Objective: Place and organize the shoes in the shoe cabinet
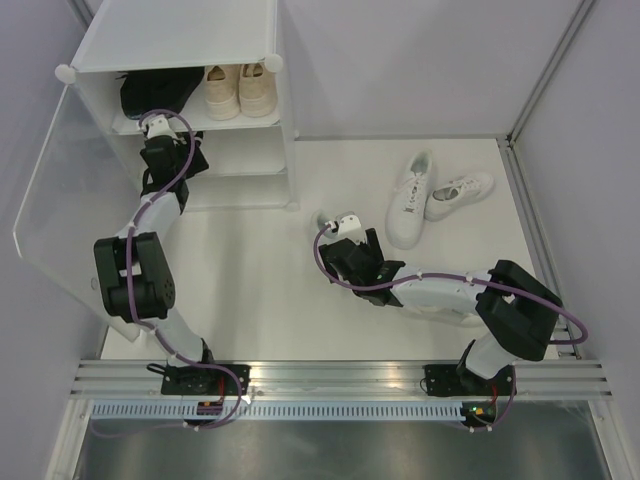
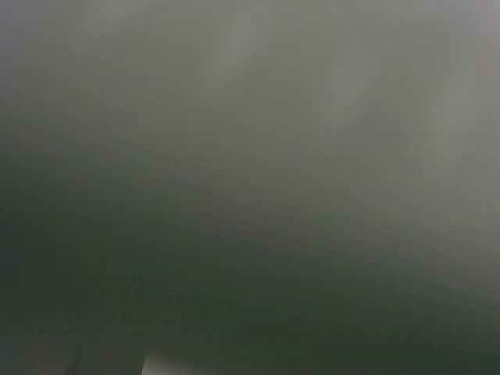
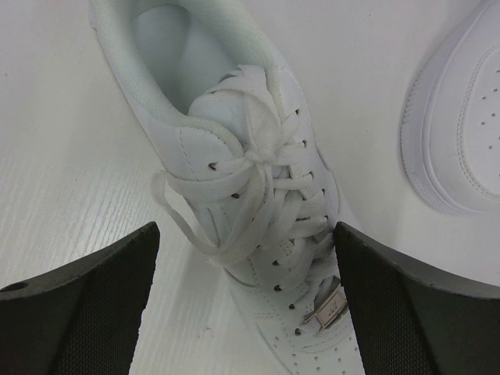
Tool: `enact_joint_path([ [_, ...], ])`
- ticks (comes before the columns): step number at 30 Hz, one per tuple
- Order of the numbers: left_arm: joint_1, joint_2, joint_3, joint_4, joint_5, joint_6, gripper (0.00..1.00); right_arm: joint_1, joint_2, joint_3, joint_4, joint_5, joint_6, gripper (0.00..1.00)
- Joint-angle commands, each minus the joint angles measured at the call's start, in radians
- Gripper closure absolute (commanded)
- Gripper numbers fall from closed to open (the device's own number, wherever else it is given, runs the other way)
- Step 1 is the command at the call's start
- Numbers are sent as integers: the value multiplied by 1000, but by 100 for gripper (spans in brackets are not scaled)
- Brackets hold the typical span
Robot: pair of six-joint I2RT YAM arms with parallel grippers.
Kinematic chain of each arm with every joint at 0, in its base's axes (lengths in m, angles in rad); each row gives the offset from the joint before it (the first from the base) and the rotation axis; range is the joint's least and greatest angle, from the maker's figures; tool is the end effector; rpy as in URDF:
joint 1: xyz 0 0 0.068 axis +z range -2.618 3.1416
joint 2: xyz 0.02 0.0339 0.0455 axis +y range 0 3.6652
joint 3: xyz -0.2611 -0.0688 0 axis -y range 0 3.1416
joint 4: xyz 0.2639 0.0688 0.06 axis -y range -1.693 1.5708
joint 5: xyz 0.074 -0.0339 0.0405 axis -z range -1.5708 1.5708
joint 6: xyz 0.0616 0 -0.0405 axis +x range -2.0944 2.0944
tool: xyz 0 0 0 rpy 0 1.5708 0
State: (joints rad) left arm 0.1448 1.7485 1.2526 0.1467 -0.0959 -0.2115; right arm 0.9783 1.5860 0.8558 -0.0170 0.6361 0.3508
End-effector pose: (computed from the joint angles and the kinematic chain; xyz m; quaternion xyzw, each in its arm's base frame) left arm 0.4484 0.0713 0.2514 -0.1721 0.8004 0.0201 0.5739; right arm 0.2265 0.2709 0.1593 -0.1496 0.8666 0.0089 0.4760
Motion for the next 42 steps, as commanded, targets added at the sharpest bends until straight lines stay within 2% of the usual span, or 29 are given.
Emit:
enact_joint_path([
  [1, 10, -69, -41, -19, -56, -42, 10, -6, 23, 26, 23, -38, 10, 4],
  [6, 10, -139, -73, -67, -70, -60, 0, -4, 16, 25, 23, -64, 13, 4],
  [11, 12, -263, -102, -140, -71, -92, 0, -4, -15, 22, 20, -78, 17, 4],
  [14, 9, -331, -98, -263, -59, -121, 0, -6, -44, 26, 19, -75, 22, 4],
  [19, 7, -535, -96, -488, 14, -177, 0, -18, -115, 94, -150, -23, 66, 4],
  [22, 9, -673, -126, -564, 74, -184, 0, -47, -161, 114, -242, -15, 92, 4],
  [28, 7, -953, -281, -648, 186, -198, 0, -263, -219, 166, -411, -29, 168, 4],
  [32, -23, -1056, -384, -654, 243, -207, 0, -384, -235, 193, -520, -29, 203, 6],
  [35, -100, -1080, -452, -648, 234, -160, 0, -501, -264, 163, -558, -52, 224, 7],
  [36, -132, -1086, -482, -647, 217, -132, 0, -541, -270, 154, -554, -102, 223, 7],
  [37, -166, -1090, -499, -642, 194, -126, 0, -623, -276, 144, -545, -133, 227, 8],
  [40, -206, -1110, -553, -621, 190, -121, 0, -777, -268, 134, -525, -187, 260, 10],
  [42, -234, -1112, -556, -625, 180, -109, 0, -834, -250, 131, -505, -205, 275, 11],
])
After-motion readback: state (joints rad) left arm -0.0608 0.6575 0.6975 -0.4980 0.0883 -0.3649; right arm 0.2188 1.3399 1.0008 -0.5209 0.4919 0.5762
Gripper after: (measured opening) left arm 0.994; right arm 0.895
